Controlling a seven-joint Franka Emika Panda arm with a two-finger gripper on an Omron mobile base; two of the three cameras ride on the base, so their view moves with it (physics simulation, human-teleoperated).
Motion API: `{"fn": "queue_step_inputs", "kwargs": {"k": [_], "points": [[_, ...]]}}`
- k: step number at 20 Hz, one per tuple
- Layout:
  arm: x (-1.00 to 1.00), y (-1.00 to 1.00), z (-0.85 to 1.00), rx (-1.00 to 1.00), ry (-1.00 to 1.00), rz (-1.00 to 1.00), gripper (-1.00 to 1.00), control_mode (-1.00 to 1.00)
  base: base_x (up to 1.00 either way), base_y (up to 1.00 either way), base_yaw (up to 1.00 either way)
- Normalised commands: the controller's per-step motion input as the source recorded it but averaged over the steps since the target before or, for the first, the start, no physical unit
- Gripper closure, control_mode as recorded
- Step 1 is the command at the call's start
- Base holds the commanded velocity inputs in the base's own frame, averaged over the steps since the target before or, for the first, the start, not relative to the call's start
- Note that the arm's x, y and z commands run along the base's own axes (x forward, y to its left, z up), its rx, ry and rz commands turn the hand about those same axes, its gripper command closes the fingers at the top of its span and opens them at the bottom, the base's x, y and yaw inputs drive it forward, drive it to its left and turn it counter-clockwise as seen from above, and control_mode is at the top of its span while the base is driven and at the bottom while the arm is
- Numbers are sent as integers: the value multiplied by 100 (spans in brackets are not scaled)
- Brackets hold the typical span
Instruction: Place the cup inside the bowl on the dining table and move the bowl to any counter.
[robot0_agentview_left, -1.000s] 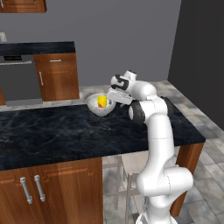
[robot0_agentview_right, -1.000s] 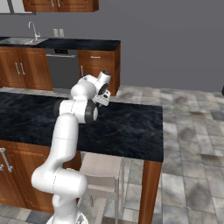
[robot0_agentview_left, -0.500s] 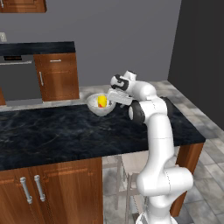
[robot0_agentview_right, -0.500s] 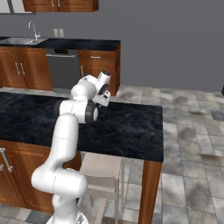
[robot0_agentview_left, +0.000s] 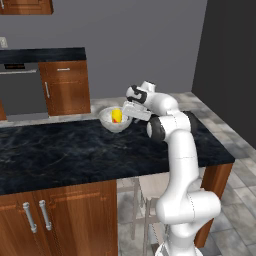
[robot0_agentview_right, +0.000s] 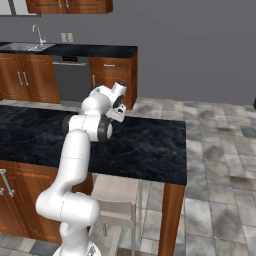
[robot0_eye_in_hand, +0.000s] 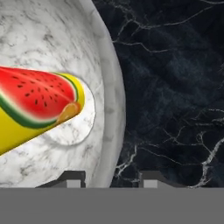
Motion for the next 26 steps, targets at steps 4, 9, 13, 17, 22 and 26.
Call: {"fn": "queue_step_inputs", "kwargs": {"k": [4,9,13,17,22,26], "points": [[0,0,0,0,5,0,100,-100,0,0,0],[0,0,0,0,4,0,100,-100,0,0,0],[0,0,4,0,7,0,100,-100,0,0,0],[0,0,14,0,7,0,100,-100,0,0,0],[0,0,8,1,3,0,100,-100,0,0,0],[0,0,7,3,2,0,100,-100,0,0,0]]}}
